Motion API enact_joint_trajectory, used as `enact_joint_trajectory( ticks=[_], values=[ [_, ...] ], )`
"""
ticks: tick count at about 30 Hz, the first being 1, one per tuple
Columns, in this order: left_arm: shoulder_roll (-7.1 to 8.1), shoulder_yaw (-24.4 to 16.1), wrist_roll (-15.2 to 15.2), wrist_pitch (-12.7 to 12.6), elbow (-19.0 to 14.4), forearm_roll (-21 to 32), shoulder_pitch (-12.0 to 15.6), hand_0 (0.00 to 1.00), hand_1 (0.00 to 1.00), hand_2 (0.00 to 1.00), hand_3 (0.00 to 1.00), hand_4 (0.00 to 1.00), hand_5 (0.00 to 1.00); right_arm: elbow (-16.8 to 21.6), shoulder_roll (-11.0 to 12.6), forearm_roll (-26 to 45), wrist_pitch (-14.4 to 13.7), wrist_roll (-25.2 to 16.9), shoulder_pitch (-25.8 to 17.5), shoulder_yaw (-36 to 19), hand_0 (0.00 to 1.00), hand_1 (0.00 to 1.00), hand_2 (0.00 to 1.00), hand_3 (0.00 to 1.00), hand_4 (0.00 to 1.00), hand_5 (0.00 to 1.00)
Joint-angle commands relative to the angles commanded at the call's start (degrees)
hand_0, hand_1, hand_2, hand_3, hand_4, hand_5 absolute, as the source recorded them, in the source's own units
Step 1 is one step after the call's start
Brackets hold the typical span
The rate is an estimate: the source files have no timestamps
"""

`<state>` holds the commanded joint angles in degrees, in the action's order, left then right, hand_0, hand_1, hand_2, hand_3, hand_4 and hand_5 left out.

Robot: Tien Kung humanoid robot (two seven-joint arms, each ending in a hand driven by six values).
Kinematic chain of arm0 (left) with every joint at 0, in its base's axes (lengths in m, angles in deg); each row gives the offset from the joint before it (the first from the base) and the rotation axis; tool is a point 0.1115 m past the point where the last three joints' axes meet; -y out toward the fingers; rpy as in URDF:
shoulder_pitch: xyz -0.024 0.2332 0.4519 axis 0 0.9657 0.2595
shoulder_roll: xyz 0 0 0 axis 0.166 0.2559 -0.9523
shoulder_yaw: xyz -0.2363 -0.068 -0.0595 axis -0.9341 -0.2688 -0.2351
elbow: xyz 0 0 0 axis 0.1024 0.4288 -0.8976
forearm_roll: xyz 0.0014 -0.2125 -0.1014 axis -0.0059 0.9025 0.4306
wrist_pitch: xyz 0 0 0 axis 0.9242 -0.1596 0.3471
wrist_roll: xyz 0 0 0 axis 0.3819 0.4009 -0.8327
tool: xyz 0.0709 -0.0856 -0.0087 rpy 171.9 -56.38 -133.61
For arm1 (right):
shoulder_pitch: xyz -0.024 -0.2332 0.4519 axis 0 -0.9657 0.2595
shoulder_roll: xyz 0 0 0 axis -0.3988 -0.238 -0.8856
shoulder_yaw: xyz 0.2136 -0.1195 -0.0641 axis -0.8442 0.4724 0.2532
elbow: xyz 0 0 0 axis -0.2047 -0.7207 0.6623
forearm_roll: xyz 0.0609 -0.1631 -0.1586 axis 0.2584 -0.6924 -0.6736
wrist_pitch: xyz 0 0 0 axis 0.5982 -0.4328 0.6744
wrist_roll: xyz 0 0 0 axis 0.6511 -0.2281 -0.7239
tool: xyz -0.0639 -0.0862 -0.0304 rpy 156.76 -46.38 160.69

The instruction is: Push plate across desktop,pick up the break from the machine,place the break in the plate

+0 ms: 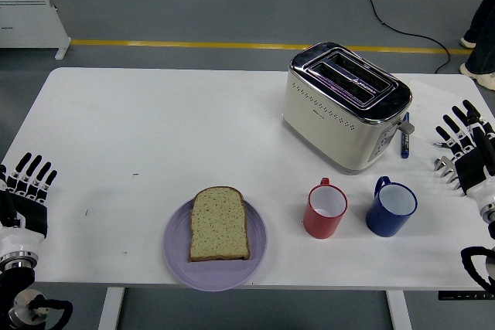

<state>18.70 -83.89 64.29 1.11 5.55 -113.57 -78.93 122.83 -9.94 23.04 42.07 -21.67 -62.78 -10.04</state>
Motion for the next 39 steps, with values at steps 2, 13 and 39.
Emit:
enact_joint_trajectory(
  ticks=[2,13,39],
  values=[
    [0.0,-0.2,0.0,0.0,-0.2,0.0,0.3,0.778,0.762,0.774,0.709,0.55,0.998,-1.4,-0.3,0.0,0.2,-0.2,-0.6,-1.0,0.798,0.786,0.806,0.786,0.515,0.412],
    [0.0,-0.8,0.0,-0.1,-0.4,-0.1,0.5,0.779,0.762,0.771,0.707,0.551,0.998,-4.0,-0.9,0.0,0.5,-0.2,0.2,-2.5,0.799,0.785,0.803,0.783,0.501,0.433],
    [0.0,-1.8,-0.4,-0.1,-0.3,-0.5,-0.9,0.78,0.761,0.77,0.706,0.551,0.998,-4.9,-2.0,-1.0,-0.5,0.3,1.7,-2.3,0.795,0.779,0.794,0.779,0.495,0.454]
  ],
)
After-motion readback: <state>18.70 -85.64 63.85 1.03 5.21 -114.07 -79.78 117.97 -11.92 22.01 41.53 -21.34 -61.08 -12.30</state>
